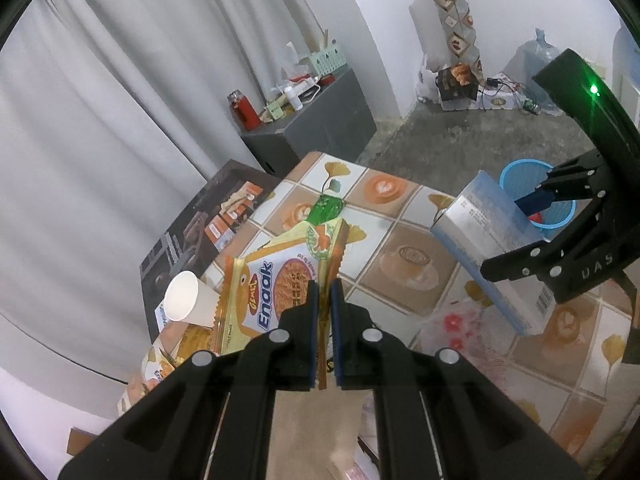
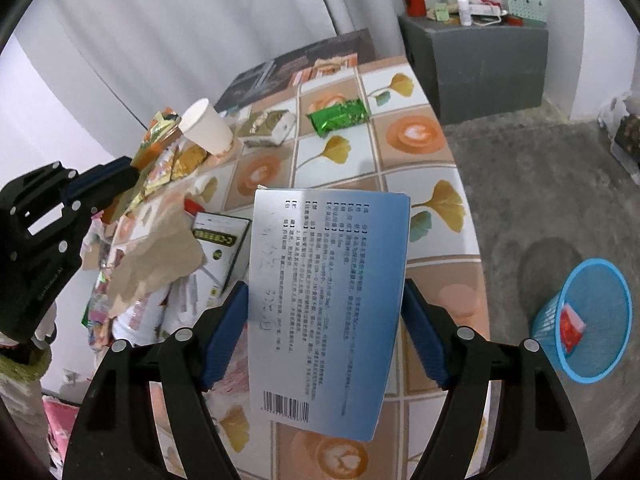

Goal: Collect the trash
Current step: 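Grasp the Enaak snack box with the left gripper while the right gripper grasps the blue-white box, then carry both boxes over the blue wastebasket and open both grippers to drop them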

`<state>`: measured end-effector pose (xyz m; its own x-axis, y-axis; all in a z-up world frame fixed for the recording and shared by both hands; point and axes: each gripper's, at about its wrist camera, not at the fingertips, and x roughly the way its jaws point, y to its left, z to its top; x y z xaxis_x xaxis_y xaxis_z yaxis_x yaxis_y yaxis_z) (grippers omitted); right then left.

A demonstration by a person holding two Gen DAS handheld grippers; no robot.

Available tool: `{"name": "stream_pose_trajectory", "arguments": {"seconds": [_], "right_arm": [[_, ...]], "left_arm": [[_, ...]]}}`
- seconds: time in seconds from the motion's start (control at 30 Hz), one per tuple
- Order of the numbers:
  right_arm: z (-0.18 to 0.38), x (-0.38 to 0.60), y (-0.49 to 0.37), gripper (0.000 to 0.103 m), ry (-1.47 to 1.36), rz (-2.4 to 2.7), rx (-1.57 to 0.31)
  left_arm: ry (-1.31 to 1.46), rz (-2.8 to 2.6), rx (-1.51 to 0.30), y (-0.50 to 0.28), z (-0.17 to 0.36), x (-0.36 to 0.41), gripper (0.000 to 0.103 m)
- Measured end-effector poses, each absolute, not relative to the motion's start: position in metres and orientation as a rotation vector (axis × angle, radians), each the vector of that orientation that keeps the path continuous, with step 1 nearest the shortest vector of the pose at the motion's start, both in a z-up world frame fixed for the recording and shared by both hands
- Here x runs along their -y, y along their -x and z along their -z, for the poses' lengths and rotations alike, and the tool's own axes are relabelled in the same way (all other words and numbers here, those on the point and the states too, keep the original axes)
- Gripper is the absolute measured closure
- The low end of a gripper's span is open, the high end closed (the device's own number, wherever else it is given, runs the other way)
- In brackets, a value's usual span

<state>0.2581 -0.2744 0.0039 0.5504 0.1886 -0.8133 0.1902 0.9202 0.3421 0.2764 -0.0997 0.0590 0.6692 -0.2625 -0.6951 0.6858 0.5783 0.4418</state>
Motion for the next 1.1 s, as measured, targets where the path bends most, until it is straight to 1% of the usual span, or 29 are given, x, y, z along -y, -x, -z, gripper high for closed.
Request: {"name": "stream_pose_trajectory", "arguments": {"seconds": [0.37,0.63,0.77,0.93,1.1], "right_arm": [[-0.038,0.29,-0.225,0.032,-0.482,-0.002,-0.896],[-0.05,0.32,-0.19,0.032,-0.532,0.048,-0.829],[-0.051,0.349,-0.164,0.032,-0.575,0.102,-0.799],[-0.047,0.399,-0.124,0.032,-0.635,0.212,-0.762],[-0.029,0.451,-0.089,0.032,-0.714,0.34,-0.743]], "left_arm": [[-0.775,0.611,-0.555,-0.242,-0.087,0.111,0.097],[-0.781,0.681,-0.513,-0.21,-0.102,0.142,0.097],[-0.796,0.74,-0.501,-0.199,-0.101,0.175,0.097],[-0.801,0.85,-0.498,-0.184,-0.093,0.234,0.097],[-0.79,0.979,-0.54,-0.173,-0.072,0.304,0.097]]}}
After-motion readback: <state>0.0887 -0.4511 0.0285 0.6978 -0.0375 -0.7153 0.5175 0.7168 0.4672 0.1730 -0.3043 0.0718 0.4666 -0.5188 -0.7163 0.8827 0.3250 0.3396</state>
